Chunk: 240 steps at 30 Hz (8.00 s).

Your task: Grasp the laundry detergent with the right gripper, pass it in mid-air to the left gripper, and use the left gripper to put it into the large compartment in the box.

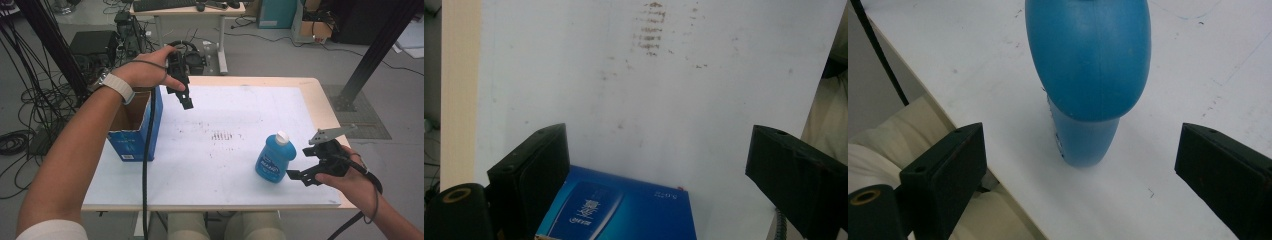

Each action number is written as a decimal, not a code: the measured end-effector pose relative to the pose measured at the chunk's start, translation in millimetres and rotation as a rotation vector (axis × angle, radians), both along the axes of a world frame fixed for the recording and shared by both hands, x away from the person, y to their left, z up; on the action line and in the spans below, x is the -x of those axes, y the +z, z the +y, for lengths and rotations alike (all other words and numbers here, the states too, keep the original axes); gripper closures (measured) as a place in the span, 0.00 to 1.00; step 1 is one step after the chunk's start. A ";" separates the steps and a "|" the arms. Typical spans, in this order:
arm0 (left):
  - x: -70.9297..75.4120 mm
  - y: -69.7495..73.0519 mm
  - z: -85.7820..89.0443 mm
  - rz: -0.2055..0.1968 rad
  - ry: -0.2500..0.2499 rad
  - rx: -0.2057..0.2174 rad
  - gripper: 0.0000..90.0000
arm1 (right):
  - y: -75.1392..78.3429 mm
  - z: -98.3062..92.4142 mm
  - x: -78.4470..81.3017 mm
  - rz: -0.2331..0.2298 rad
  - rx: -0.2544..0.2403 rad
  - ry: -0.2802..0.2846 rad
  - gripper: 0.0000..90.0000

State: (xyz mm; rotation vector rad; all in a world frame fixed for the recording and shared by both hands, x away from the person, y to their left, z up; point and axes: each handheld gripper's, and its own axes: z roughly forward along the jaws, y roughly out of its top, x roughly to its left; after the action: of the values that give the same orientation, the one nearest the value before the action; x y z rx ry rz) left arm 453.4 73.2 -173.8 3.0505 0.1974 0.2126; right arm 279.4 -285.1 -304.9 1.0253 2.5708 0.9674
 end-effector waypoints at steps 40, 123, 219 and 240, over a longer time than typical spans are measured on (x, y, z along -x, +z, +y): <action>-1.0 -3.5 -2.5 0.003 0.006 0.001 0.12 | -24.3 -7.0 5.4 -0.035 -0.114 -0.093 0.06; -3.3 -10.4 -3.2 0.012 0.020 -0.020 0.12 | -59.5 -14.5 7.1 -0.162 -0.239 -0.045 0.06; -6.1 -11.2 -2.4 0.015 0.010 -0.024 0.12 | -58.8 -10.6 8.7 -0.149 -0.240 -0.062 0.05; -5.3 -13.5 -1.1 0.009 0.028 -0.015 0.12 | -60.6 -8.9 7.2 -0.150 -0.241 -0.062 0.05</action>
State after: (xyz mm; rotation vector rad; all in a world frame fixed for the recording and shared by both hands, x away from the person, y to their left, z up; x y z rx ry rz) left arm 458.7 72.1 -187.3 3.0651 0.2407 0.2031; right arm 272.1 -294.0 -365.5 1.0394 2.3289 1.3080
